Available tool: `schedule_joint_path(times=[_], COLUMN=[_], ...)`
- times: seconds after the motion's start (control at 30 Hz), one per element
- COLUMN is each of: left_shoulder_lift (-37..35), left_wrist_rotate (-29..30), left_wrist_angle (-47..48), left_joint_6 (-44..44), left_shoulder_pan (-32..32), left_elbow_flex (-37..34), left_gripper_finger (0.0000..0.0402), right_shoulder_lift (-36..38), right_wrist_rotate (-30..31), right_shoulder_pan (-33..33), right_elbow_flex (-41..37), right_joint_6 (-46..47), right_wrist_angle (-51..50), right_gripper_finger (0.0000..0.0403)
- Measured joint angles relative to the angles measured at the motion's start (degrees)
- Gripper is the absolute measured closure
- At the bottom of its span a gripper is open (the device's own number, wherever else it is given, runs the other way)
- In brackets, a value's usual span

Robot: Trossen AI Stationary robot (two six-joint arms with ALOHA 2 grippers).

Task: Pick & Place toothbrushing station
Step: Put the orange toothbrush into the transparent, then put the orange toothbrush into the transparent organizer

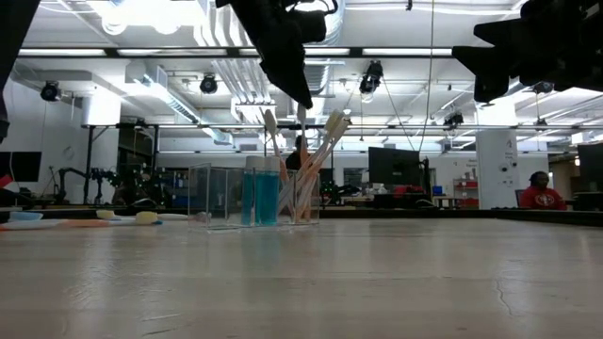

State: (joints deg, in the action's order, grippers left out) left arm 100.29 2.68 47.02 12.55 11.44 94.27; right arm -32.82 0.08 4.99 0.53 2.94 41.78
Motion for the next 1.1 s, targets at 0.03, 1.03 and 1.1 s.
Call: schedule_joint_path(times=[0.03, 1.03, 1.1], left_shoulder_lift=[-0.02, -25.35, -26.59], left_wrist_rotate=[-0.08, 20.15, 20.52], left_wrist_angle=[0.00, 9.34, 9.28], left_joint_6=[-0.32, -22.75, -23.66], left_shoulder_pan=[0.01, 0.60, 1.49], left_elbow_flex=[0.43, -5.52, -8.51], left_gripper_finger=[0.0293, 0.0215, 0.0215], right_shoulder_lift=[0.00, -0.02, -0.02], right_wrist_rotate=[-0.02, 0.00, 0.00], right_shoulder_pan=[0.00, -0.01, -0.02], right_elbow_flex=[-0.01, -0.02, -0.02], right_joint_6=[-0.08, 0.01, -0.09], right_wrist_angle=[0.00, -0.01, -0.02], right_gripper_finger=[0.0188, 0.0188, 0.0188])
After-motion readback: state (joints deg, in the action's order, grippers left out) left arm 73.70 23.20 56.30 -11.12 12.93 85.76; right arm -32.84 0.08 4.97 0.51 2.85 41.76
